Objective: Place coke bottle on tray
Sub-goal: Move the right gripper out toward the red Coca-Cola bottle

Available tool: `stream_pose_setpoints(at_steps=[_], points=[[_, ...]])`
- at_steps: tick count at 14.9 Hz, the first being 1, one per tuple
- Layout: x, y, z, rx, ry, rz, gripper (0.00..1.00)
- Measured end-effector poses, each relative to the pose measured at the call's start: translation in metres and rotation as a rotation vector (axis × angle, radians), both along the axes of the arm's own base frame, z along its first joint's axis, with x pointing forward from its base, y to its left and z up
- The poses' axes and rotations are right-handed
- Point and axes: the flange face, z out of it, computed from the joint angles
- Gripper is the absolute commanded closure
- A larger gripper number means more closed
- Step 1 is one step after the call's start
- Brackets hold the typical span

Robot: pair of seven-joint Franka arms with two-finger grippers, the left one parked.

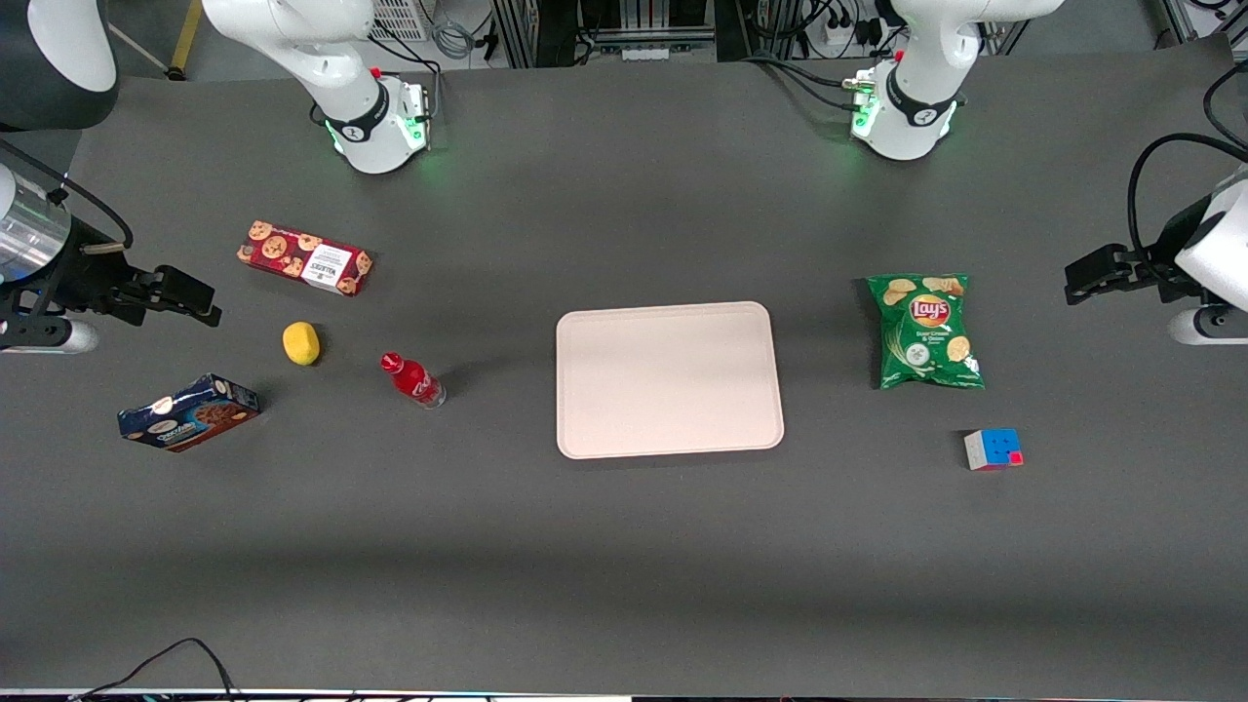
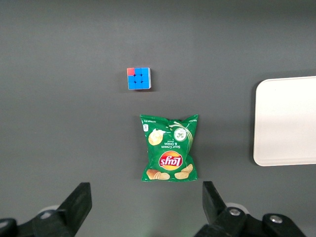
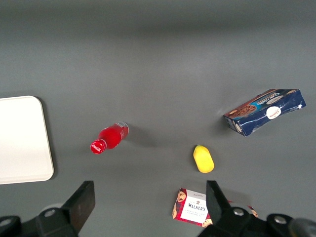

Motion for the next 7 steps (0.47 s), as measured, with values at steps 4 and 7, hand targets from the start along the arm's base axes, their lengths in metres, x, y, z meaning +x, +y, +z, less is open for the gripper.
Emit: stream_pose_setpoints(at_steps=[4, 7], points=[[-0.0012, 0.0000, 0.0009, 0.000, 0.011, 0.000, 0.00], [-0.0013, 0.0069, 0.0009, -0.025, 0.011, 0.020, 0.00]])
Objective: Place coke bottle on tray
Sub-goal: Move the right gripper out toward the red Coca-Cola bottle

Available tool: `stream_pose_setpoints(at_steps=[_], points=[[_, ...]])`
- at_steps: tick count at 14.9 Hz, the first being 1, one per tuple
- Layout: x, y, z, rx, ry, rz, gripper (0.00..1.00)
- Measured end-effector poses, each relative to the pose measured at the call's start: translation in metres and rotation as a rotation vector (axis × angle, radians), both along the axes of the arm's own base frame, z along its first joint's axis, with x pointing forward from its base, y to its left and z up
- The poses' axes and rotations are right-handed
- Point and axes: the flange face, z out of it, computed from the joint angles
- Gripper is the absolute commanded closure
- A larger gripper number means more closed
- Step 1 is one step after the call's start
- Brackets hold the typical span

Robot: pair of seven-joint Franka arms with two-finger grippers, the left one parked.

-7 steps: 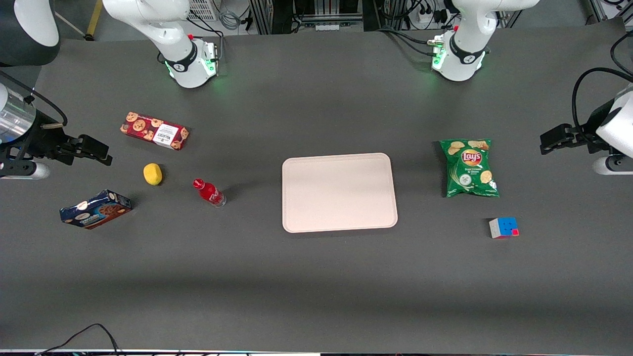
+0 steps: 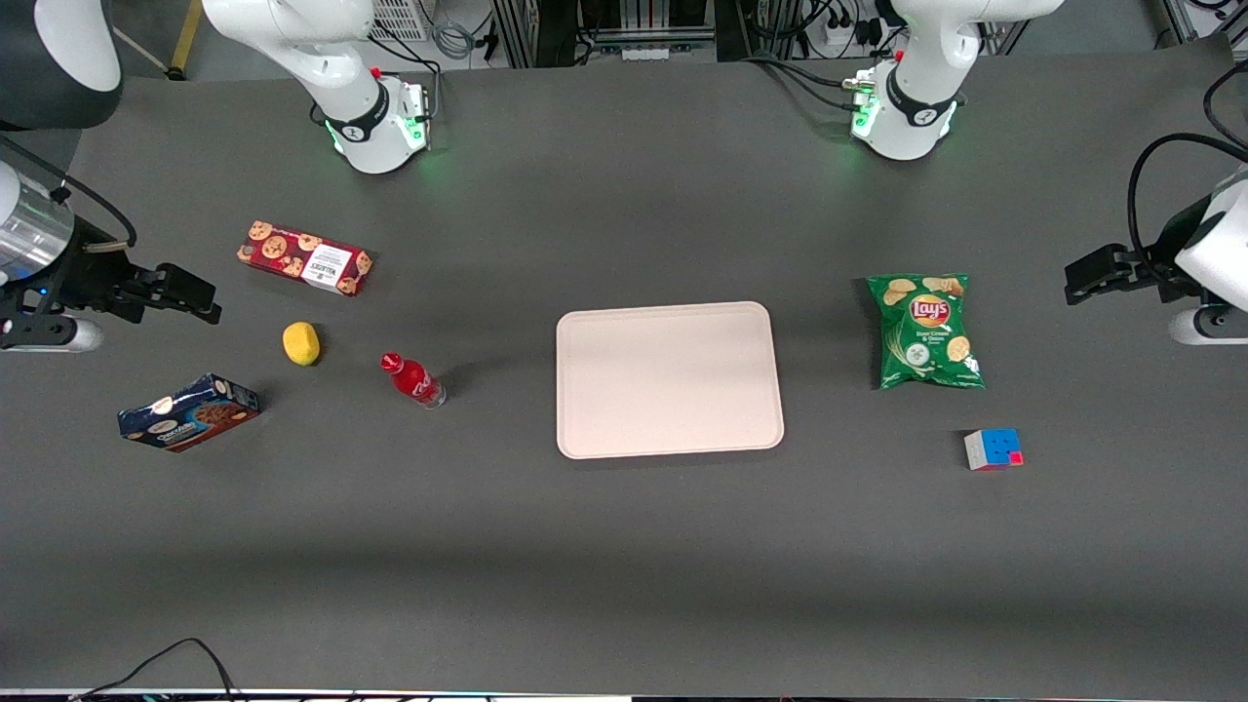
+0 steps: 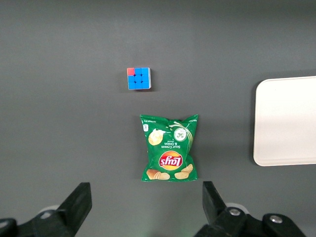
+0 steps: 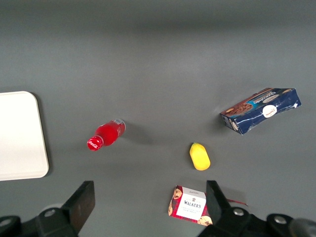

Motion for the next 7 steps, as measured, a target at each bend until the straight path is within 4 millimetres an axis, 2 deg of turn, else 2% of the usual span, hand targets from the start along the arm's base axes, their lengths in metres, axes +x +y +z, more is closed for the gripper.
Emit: stream_pose_setpoints(at_steps=[4, 7], points=[[0.004, 0.038, -0.013, -0.006, 0.016, 0.047, 0.00], [0.020, 0.071, -0.048, 0.005, 0.033, 0.060, 0.00]])
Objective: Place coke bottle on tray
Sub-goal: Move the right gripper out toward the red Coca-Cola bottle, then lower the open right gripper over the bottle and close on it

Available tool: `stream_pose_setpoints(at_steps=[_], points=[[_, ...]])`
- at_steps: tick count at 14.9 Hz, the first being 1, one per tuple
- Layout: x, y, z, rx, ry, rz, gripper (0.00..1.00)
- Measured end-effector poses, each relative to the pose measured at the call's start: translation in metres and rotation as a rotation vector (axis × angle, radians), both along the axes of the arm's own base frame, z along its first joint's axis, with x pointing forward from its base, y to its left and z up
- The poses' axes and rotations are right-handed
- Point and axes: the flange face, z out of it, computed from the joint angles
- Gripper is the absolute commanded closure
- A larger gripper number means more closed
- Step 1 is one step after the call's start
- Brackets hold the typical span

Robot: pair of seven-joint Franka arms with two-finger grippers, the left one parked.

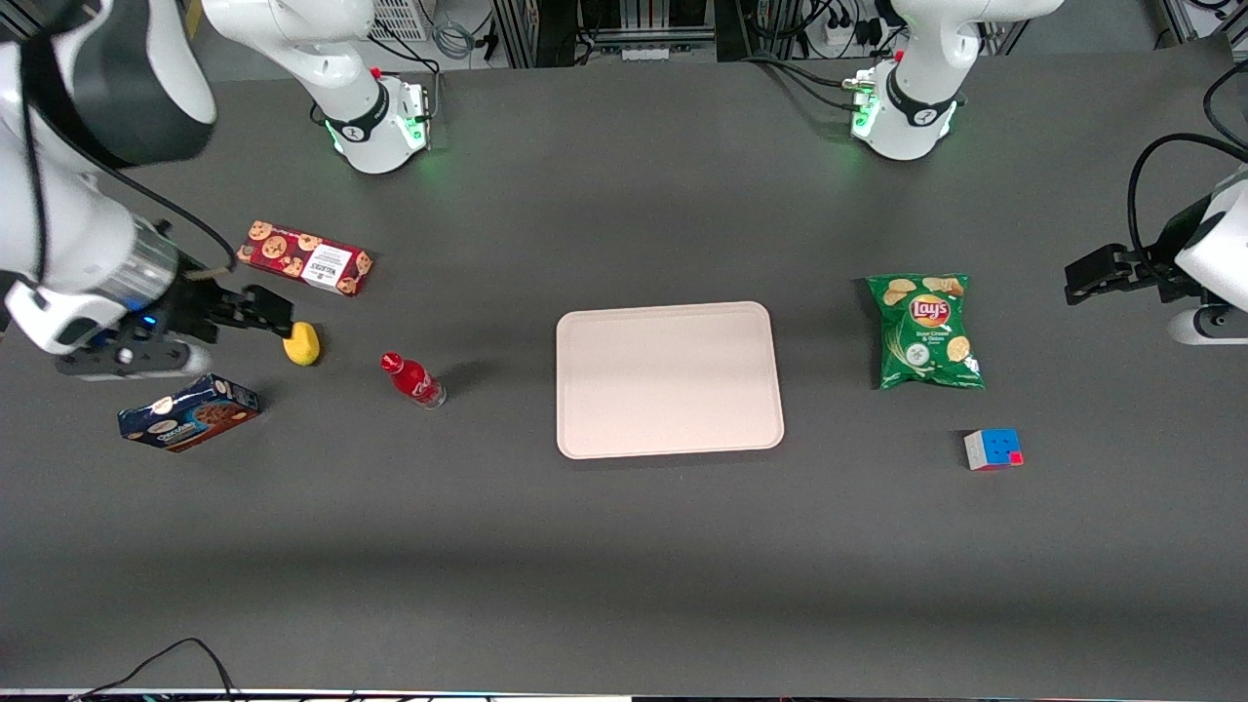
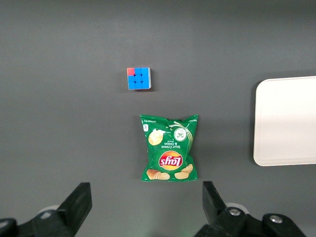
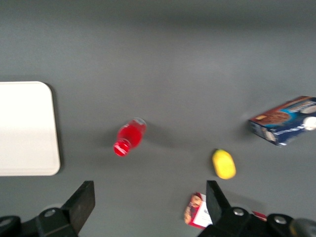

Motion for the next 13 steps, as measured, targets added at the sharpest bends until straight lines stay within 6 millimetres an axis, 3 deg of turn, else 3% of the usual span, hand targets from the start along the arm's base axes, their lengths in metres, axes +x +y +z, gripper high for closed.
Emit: stream_pose_setpoints(at_steps=[2, 5, 8, 13], points=[[0.009, 0.027, -0.032, -0.011, 0.001, 0.000, 0.00], [0.004, 0.062, -0.087, -0.015, -0.010, -0.002, 0.00], [-0.010, 0.070, -0.135, -0.023, -0.020, 0.016, 0.00], [-0.033, 0.070, -0.188, -0.033, -0.026, 0.040, 0.00]])
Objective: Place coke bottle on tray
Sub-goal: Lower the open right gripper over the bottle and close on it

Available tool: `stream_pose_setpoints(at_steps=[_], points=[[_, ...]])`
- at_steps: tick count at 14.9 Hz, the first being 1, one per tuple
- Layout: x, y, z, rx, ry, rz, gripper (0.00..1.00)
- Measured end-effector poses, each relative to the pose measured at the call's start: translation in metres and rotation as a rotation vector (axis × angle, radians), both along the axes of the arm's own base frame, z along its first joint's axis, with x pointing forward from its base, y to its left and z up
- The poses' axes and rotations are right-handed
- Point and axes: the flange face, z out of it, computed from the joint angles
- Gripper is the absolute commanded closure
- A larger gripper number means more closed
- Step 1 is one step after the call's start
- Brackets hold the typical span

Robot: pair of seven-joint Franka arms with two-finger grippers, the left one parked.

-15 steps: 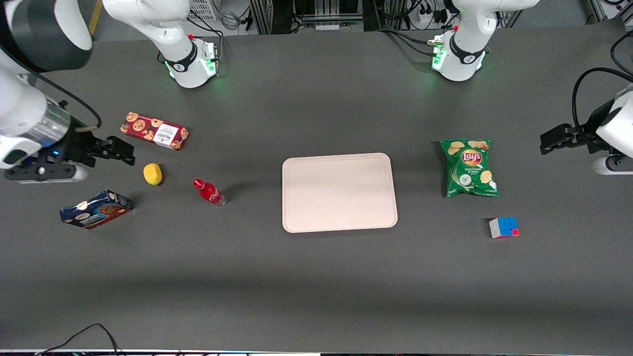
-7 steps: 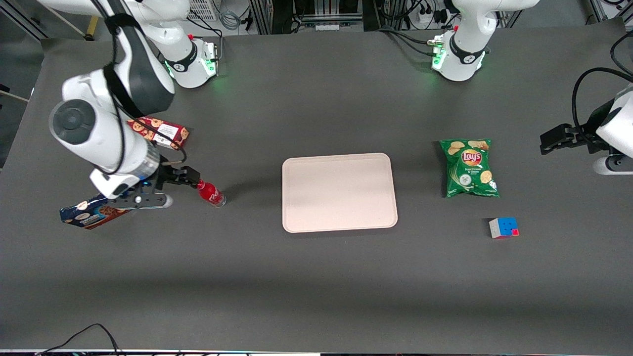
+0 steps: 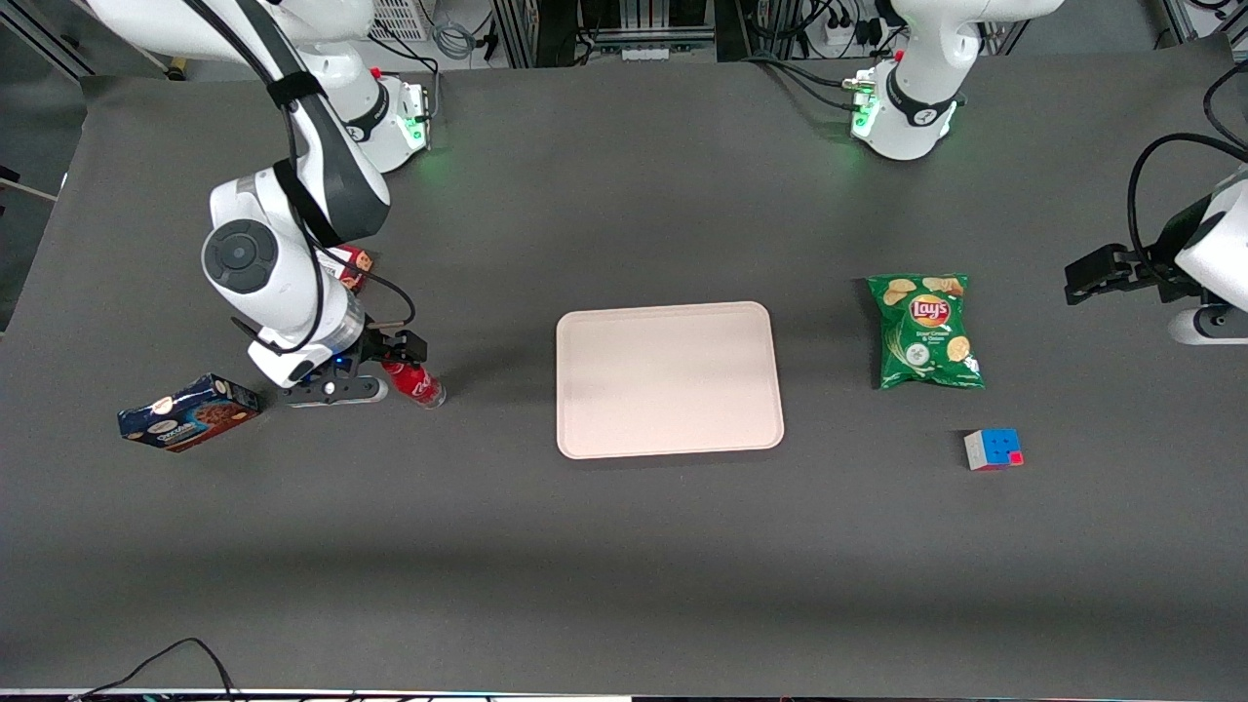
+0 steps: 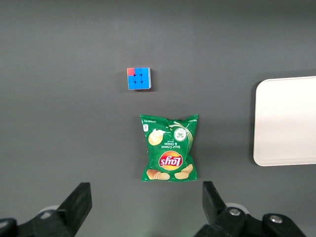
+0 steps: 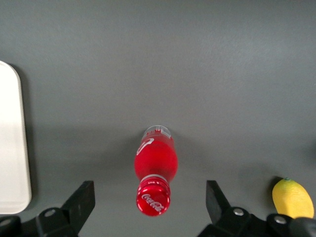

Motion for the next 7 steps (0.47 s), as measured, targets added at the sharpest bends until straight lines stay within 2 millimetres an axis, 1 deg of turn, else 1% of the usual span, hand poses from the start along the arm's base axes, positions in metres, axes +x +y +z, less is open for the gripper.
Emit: stream_pose_setpoints(at_steps=[2, 4, 5, 7], points=[[-0.008, -0.001, -0.013, -0.001, 0.004, 0.004, 0.00], [-0.013, -0.002, -0.021, -0.001, 0.008, 0.006, 0.01], [-0.014, -0.002, -0.023, -0.001, 0.007, 0.006, 0.09], [-0.015, -0.003, -0.024, -0.001, 0.006, 0.006, 0.35]])
